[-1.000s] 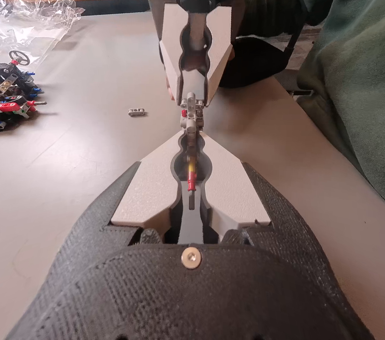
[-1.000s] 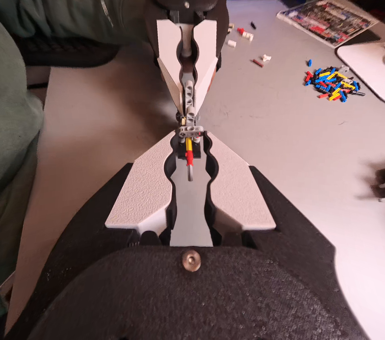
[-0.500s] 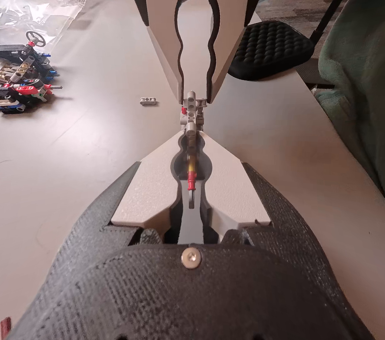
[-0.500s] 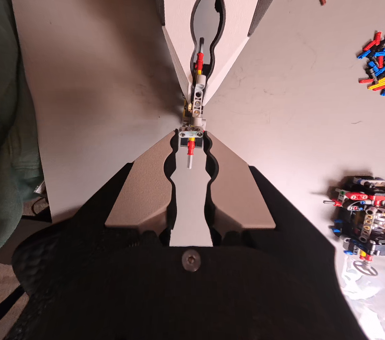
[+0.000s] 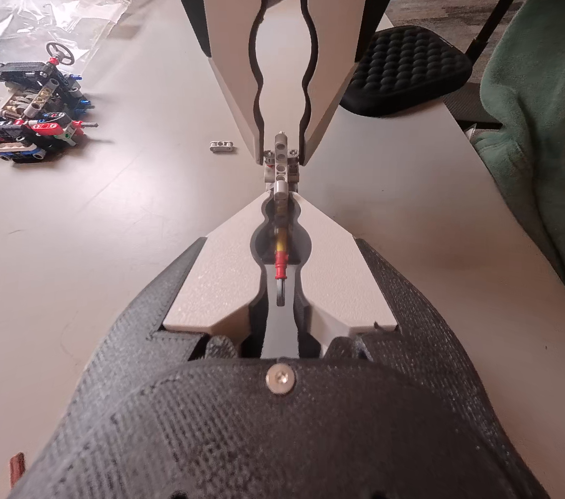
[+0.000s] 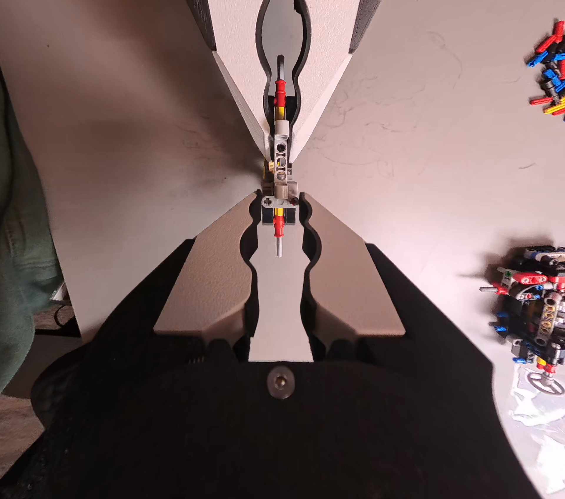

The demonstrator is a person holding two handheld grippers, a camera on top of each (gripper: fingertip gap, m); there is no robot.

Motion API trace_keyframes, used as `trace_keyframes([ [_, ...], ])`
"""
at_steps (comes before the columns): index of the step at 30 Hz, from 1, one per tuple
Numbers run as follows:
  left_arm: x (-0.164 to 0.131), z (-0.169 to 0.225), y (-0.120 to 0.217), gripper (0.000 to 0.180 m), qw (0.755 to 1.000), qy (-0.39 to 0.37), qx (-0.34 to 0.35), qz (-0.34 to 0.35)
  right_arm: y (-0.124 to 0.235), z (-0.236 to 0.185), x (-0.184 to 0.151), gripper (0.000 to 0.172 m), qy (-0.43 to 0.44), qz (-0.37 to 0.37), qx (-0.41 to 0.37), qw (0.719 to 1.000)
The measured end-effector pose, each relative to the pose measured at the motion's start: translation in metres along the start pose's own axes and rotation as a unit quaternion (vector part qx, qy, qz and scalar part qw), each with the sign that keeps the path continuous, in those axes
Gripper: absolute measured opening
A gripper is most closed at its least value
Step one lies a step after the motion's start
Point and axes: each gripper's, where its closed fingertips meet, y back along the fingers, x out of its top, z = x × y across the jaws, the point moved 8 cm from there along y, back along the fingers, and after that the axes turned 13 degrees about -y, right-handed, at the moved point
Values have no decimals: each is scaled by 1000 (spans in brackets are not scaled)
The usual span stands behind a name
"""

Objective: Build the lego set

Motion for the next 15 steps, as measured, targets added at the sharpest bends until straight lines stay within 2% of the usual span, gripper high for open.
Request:
trace_keyframes([
  [1, 0, 0, 0, 6, 1000, 1, 0, 1, -1, 0, -1, 22, -2, 4, 1, 1000],
  [5, -1, 0, 0, 6, 1000, 6, 0, 6, -3, 1, -4, 23, -7, 23, 2, 1000],
  [12, -2, -1, 0, 6, 1000, 9, -1, 12, 1, 2, -9, 40, -7, 58, 18, 998],
  [15, -2, -1, 0, 6, 1000, 11, 0, 13, 13, 2, -14, 40, -2, 102, 37, 994],
])
